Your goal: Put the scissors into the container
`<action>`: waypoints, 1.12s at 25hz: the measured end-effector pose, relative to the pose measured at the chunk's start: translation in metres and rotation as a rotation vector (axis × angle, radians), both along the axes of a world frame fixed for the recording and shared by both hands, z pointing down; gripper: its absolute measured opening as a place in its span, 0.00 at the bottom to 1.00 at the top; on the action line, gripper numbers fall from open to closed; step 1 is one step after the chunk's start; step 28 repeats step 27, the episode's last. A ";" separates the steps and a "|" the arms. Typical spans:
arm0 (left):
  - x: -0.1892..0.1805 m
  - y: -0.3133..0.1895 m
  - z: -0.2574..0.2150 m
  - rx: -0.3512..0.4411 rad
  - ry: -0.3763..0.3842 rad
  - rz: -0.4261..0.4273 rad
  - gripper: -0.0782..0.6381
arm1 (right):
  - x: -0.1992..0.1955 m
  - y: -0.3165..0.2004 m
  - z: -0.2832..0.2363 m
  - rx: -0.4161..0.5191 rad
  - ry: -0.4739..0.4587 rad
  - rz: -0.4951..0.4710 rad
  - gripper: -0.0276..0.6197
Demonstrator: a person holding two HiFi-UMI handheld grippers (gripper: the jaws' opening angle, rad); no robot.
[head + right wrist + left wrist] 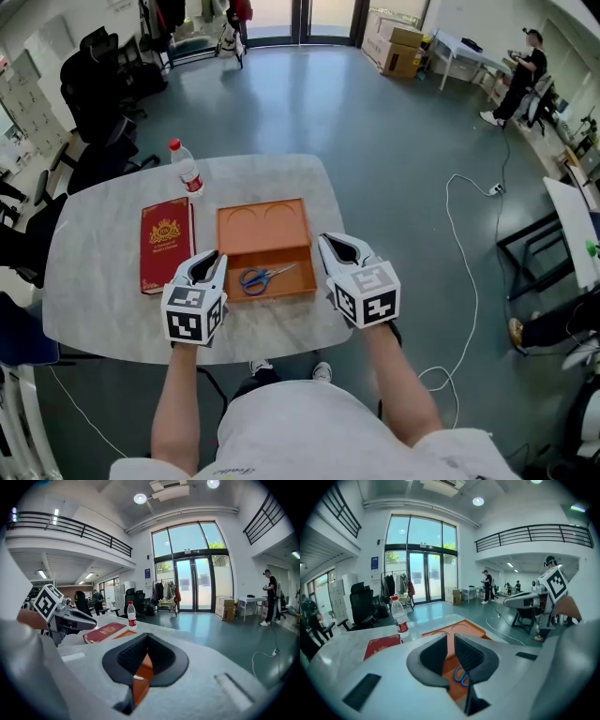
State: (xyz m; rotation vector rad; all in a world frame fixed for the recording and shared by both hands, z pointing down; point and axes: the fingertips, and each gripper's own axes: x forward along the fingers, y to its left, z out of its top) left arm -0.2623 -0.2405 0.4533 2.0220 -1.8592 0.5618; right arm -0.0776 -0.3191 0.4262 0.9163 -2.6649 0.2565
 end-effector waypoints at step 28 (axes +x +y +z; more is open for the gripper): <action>-0.002 0.004 -0.013 0.102 0.086 -0.150 0.15 | 0.014 -0.007 -0.007 0.024 -0.012 -0.009 0.05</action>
